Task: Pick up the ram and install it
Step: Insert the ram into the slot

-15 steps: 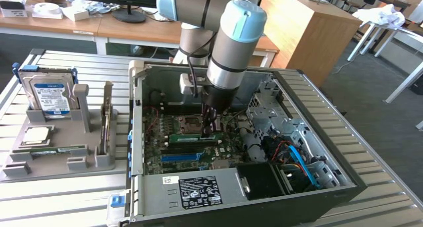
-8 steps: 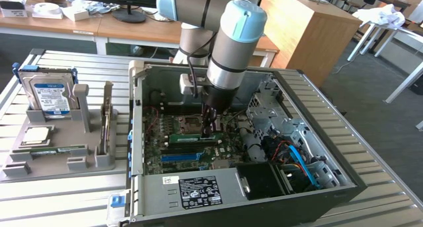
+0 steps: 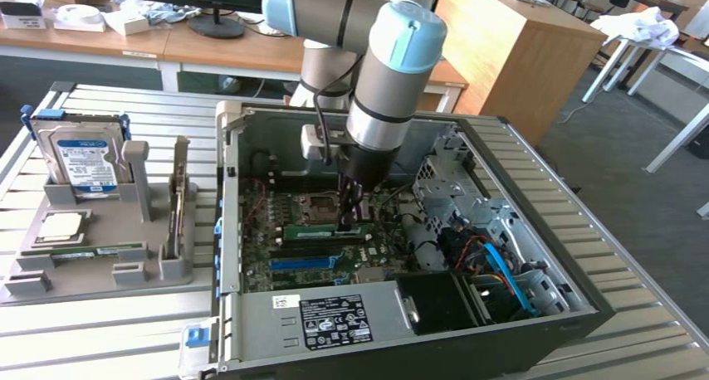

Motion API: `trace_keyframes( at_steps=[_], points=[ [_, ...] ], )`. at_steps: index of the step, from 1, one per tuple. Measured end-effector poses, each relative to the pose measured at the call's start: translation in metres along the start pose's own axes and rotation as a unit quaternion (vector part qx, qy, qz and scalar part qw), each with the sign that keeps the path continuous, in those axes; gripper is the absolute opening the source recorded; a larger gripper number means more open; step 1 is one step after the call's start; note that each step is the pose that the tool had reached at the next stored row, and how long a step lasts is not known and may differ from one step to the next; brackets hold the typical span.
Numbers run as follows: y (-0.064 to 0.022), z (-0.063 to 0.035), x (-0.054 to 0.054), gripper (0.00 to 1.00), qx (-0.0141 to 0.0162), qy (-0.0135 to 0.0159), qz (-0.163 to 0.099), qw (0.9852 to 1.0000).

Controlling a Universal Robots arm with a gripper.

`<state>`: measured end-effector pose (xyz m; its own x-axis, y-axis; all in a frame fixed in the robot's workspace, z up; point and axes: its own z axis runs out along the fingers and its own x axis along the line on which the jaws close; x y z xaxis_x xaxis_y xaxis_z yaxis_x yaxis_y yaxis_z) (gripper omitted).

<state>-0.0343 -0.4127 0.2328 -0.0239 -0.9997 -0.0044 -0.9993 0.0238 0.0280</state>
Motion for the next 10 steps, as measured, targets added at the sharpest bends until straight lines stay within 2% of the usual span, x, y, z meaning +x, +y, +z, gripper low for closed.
trace_keyframes(
  at_steps=[10],
  points=[
    [0.0001, 0.0000, -0.0003, 0.11, 0.0000, 0.0001, 0.000, 1.0000]
  ],
)
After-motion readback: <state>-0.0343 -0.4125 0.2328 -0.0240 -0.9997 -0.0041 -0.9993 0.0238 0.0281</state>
